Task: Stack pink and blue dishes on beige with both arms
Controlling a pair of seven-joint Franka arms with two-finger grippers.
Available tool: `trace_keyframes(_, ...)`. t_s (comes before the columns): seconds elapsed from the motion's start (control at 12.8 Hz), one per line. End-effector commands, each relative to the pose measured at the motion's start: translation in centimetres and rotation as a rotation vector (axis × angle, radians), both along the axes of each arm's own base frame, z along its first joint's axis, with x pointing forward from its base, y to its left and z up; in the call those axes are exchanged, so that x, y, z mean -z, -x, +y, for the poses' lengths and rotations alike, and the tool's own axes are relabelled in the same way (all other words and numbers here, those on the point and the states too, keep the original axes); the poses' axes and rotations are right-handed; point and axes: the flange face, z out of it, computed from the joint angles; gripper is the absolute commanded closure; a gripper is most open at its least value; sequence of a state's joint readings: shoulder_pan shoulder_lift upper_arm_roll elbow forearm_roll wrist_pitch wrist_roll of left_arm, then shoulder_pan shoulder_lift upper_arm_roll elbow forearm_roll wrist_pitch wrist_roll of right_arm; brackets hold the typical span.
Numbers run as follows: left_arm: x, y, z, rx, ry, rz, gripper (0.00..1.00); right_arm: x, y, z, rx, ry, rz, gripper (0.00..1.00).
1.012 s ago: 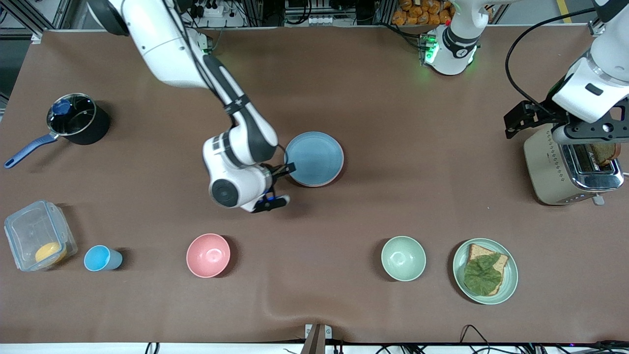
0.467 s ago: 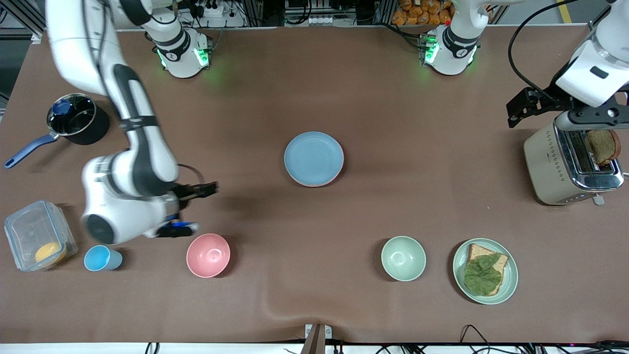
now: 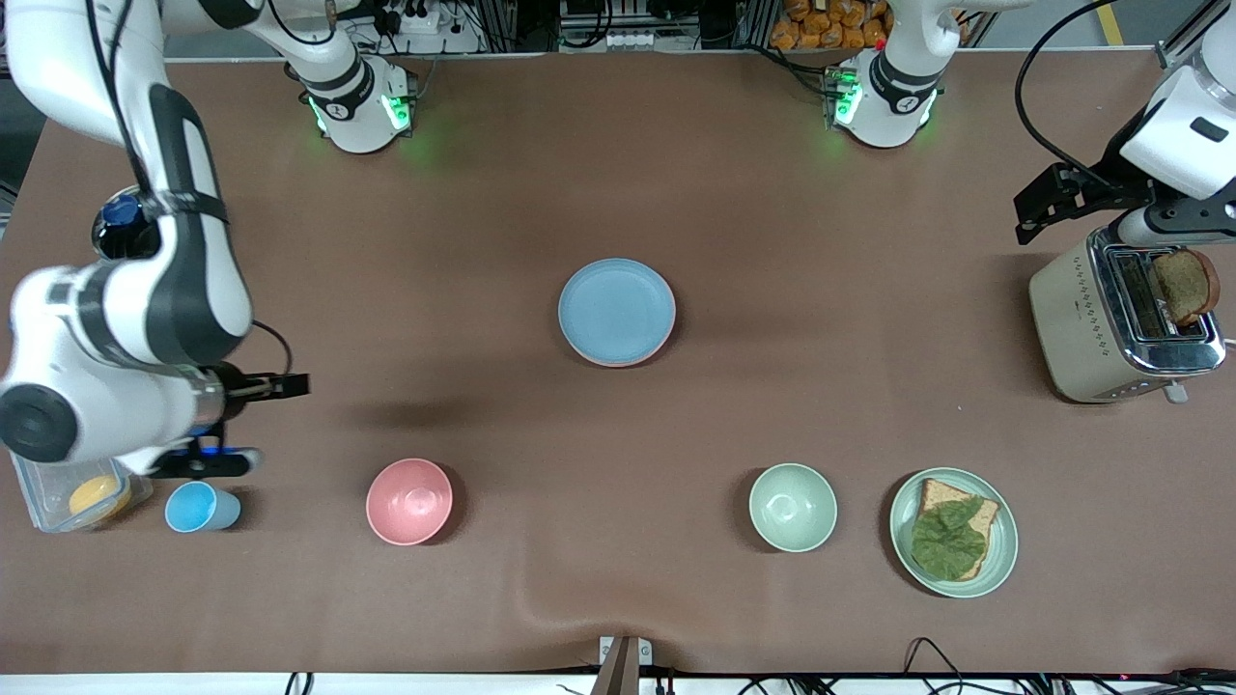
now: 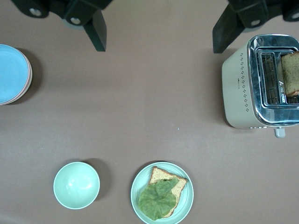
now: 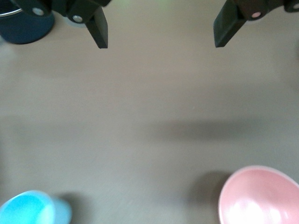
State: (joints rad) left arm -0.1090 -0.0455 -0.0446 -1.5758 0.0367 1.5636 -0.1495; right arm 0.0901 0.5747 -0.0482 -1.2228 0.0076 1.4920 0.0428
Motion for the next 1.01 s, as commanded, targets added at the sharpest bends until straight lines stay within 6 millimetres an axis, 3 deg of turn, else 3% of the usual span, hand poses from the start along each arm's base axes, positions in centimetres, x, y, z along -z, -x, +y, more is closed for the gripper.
trace_keyframes(0.0,-0.4,0.6,0.6,0.005,0.009,0.006,0.0,-6.0,2.3,-2.5,0.013,0.009,-0.147,0.0)
trace_keyframes(0.39,-1.2,1.2,1.2,-0.005,0.001,0.0,0.0,-13.2,7.7,-8.2,0.095,0.024,-0.309,0.0)
trace_keyframes(0.54,-1.4,0.8,2.7,-0.03,0.007,-0.003,0.0,-15.8,9.4,-7.9,0.104,0.006,-0.299,0.0)
trace_keyframes(0.78,-0.9,0.3,2.6,-0.035,0.005,0.004,0.0,-16.7,10.1,-7.4,0.116,-0.035,-0.257,0.0)
trace_keyframes(0.93,-2.0,0.4,2.9,-0.041,0.017,-0.016,0.0,-17.1,10.3,-7.1,0.112,-0.036,-0.25,0.0)
